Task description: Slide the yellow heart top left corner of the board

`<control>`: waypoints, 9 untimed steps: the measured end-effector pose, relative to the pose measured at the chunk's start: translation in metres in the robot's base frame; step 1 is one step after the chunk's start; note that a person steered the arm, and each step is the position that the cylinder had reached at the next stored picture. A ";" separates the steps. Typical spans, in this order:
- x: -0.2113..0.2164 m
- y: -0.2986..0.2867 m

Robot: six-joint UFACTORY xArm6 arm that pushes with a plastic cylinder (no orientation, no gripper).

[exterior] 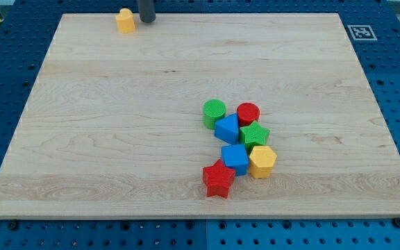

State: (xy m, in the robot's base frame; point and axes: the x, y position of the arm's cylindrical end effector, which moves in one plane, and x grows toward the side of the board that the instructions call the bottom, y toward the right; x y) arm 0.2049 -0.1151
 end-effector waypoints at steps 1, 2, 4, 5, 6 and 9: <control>0.000 0.000; 0.000 0.000; 0.012 -0.004; 0.013 -0.006; 0.013 -0.013; 0.013 -0.045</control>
State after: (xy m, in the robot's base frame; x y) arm 0.2184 -0.1598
